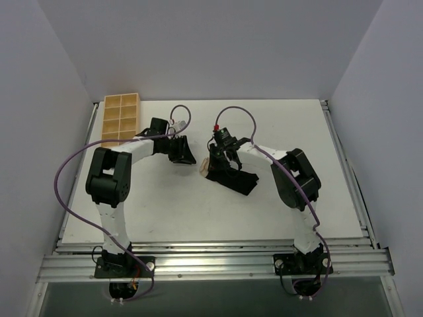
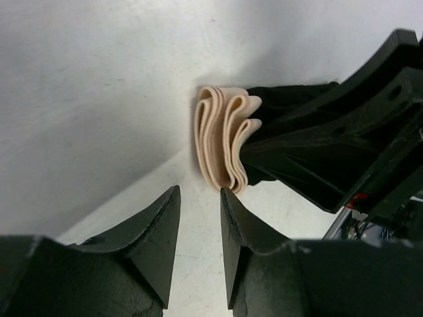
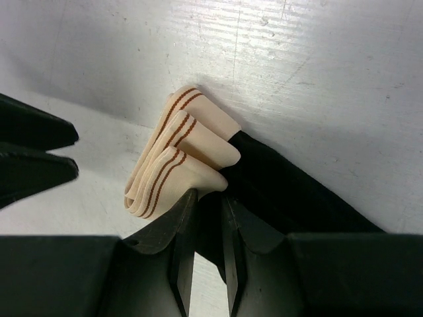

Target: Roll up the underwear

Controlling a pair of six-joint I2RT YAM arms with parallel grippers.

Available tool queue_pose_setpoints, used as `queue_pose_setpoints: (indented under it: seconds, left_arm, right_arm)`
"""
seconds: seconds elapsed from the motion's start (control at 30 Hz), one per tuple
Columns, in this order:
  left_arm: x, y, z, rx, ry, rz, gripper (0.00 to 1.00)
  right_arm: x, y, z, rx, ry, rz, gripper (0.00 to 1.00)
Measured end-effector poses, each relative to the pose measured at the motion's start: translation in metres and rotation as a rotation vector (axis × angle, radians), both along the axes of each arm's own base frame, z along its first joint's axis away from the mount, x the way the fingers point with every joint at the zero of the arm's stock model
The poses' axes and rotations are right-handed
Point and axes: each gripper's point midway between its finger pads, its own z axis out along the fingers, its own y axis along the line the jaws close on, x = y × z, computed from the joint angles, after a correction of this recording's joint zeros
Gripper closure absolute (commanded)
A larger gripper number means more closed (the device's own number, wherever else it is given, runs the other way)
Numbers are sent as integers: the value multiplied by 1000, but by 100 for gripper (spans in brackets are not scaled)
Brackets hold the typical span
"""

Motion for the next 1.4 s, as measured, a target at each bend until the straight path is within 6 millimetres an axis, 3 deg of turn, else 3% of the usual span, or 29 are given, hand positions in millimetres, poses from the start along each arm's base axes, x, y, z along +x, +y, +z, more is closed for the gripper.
queue_pose_setpoints:
  seconds: [0.27, 0.63, 0.87, 1.4]
  left_arm:
    - [-21, -27, -2, -2, -29, -120, 60]
    - [-14, -39, -2, 33, -67, -169, 61]
    - [-19, -40, -22, 60, -26, -173, 61]
    - [-16, -41, -25, 62, -2, -144, 61]
  right_arm:
    - [-1, -3, 3, -22, 10, 10, 80]
    - [8, -4, 14, -27, -8, 8, 80]
    - [9, -7, 14, -31, -5, 3, 80]
    - [4, -15, 9, -68, 18, -8, 80]
